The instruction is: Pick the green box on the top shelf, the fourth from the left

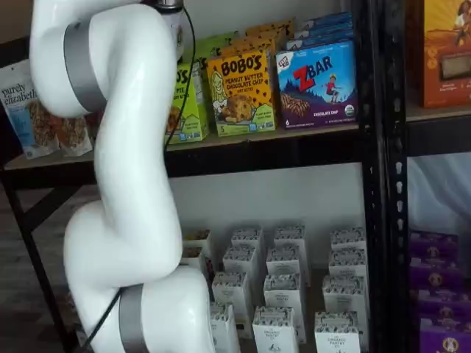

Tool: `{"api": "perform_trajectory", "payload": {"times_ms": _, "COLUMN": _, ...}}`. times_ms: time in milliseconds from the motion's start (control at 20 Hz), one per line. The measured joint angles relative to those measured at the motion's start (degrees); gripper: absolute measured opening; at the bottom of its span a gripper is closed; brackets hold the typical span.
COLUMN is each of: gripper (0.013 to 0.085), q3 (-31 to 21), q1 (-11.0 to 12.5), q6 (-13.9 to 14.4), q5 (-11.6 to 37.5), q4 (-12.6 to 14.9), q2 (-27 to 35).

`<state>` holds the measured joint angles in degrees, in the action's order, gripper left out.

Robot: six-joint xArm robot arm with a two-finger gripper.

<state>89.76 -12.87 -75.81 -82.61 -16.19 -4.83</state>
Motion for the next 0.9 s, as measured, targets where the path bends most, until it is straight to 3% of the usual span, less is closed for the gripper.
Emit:
{"api": "perform_trajectory", "payload": {"times_ms": 350, "gripper": 0.0610, "q3": -0.06, "q1": -0.01, "q6": -0.01, "q5": -0.22, "q4": 0.17, "q2": -0.03}}
{"api": "perform_trajectory", "payload": {"times_ms": 700, "gripper": 0.0450, "q3": -0.49, "q1": 0.00, "q6": -0.05, "q5": -0.20, "q4": 0.57, "q2": -0.33}}
{"api": "perform_trajectory", "payload": {"times_ms": 900, "gripper": 0.0450, "q3": -0.40, "q1": 0.01, "q6": -0.07, "q5": -0.66, "q4": 0.47, "q2": -0.31}}
